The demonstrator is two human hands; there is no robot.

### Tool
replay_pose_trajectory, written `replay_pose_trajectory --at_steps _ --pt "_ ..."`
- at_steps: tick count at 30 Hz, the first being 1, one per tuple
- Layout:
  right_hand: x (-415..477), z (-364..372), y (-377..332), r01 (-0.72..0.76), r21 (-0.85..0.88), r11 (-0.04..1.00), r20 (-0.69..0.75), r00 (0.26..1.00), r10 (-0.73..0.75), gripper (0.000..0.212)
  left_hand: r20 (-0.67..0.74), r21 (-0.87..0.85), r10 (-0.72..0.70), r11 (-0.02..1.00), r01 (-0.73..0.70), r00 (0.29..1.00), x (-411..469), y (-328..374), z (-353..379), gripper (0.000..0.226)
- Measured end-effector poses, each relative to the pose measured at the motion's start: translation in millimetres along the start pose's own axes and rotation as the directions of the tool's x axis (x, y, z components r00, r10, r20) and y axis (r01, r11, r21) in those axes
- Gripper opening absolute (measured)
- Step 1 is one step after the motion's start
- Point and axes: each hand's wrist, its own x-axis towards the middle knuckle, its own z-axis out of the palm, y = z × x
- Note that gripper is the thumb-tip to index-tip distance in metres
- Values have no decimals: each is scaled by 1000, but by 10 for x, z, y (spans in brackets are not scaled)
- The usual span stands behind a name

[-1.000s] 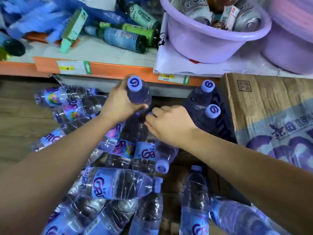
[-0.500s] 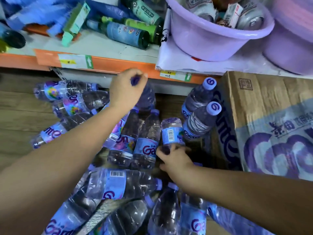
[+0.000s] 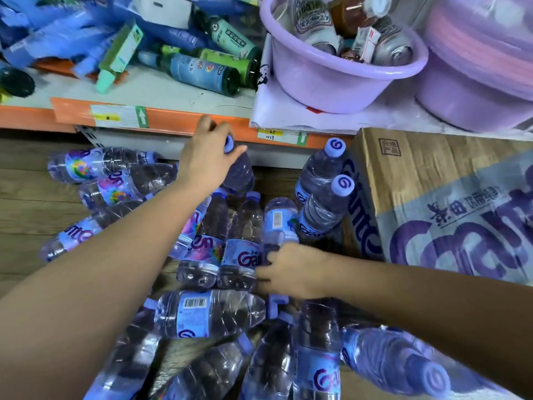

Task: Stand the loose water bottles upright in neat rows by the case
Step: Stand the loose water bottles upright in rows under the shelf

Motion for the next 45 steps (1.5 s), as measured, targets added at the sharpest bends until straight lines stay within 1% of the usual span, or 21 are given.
replay_pose_trajectory --at_steps 2,3,4,6,8,9,11,13,15,17,19,20,22,23,25,26,27,30,33,39,45 --pt "-94 -132 147 -74 76 994 -149 985 85 42 -31 -47 -6 999 4 1000 8 5 -33 31" --pt "-142 -215 231 -158 129 979 -212 960 183 44 -51 -68 -4 998 1 999 21 24 -68 31" --pt "-173 -289 352 -260 214 942 -254 916 311 44 -75 -86 -2 996 -4 997 39 47 -108 31" --pt "-205 -419 634 -394 465 793 -272 788 551 36 -129 -115 6 993 -21 992 74 86 -186 31" --pt "-199 -493 913 -405 687 603 -237 659 713 26 -170 -145 14 989 -39 985 101 102 -252 31" --pt "-206 -515 1029 -409 746 525 -208 606 768 29 -181 -152 20 987 -48 983 106 104 -277 31" --pt "-203 -524 1192 -452 782 430 -145 538 830 41 -182 -153 38 986 -66 983 101 96 -313 31" --pt "-204 -530 1296 -490 771 406 -126 508 852 38 -158 -142 69 986 -92 985 76 85 -332 30" --pt "-212 -547 1373 -491 789 371 -109 482 870 32 -126 -131 93 985 -110 988 48 92 -341 28" --pt "-200 -567 1404 -483 803 351 -88 486 870 26 -103 -133 111 983 -124 989 17 108 -346 26" --pt "-179 -574 1391 -477 801 362 -74 521 850 12 -97 -137 124 981 -137 988 0 137 -363 26" --pt "-165 -575 1374 -476 792 383 -76 544 835 9 -101 -141 124 980 -138 987 -1 154 -377 26" --pt "-135 -569 1336 -486 755 439 -109 568 816 10 -115 -145 117 980 -133 986 -5 190 -408 26" --pt "-124 -566 1323 -498 731 466 -137 562 816 13 -121 -144 116 981 -133 986 -9 206 -424 26" --pt "-110 -556 1315 -521 683 512 -187 553 812 33 -122 -144 130 978 -147 984 -23 224 -435 26" --pt "-102 -547 1318 -532 655 537 -210 555 805 39 -118 -146 141 977 -158 983 -33 227 -435 25" --pt "-101 -556 1310 -544 620 565 -231 562 794 40 -114 -146 149 975 -165 982 -46 226 -434 25" --pt "-71 -557 1319 -581 524 623 -239 602 762 29 -101 -138 153 976 -166 983 -75 200 -418 26" --pt "-70 -572 1314 -597 501 626 -219 613 759 25 -85 -131 148 979 -159 985 -98 173 -396 25" --pt "-98 -565 1369 -597 473 648 -194 647 738 28 -87 -134 120 982 -131 989 -100 173 -421 27" --pt "-232 -520 1412 -603 498 623 -144 651 746 26 -67 -134 146 979 -154 987 -151 222 -426 24"
